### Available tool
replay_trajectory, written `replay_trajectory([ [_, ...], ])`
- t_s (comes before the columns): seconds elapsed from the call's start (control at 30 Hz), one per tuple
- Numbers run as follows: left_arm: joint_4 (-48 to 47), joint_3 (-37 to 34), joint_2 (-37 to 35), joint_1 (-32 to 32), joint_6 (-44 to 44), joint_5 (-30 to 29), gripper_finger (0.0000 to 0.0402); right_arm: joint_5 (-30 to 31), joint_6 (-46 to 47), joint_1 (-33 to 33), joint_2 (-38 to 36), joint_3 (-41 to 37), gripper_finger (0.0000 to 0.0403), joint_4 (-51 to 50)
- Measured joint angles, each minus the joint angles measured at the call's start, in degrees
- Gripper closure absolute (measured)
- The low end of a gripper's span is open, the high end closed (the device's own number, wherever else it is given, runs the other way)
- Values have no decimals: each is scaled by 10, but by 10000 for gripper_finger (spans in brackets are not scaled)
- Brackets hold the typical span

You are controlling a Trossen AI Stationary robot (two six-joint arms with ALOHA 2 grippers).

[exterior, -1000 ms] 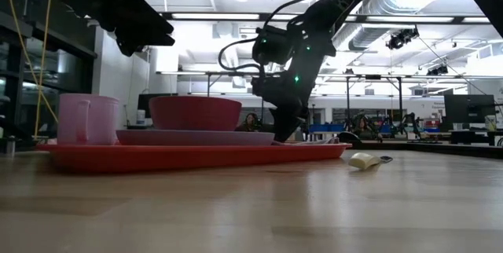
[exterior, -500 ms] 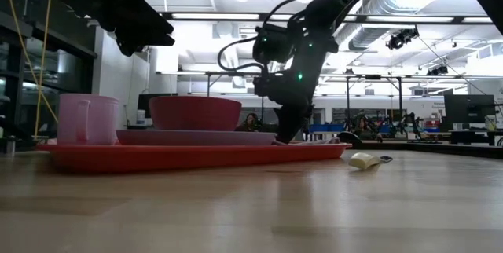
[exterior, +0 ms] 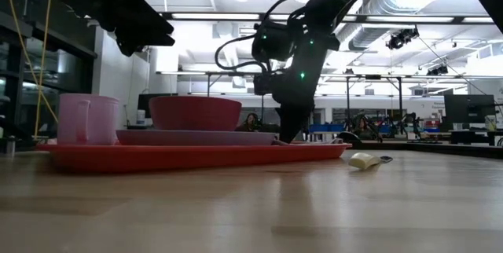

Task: Set up tray
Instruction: Put the blue spoon on top of the brown table napkin to the left of the blue fork on the red serving tray

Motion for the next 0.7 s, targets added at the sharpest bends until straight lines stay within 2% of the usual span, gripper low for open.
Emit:
replay_trajectory([
  [0.33, 0, 0, 0, 0, 0, 0, 222, 11, -16, -17, -50, -3, 376, -13],
  [0.7, 0, 0, 0, 0, 2, 0, 222, 13, -6, -22, -56, -2, 333, 1],
])
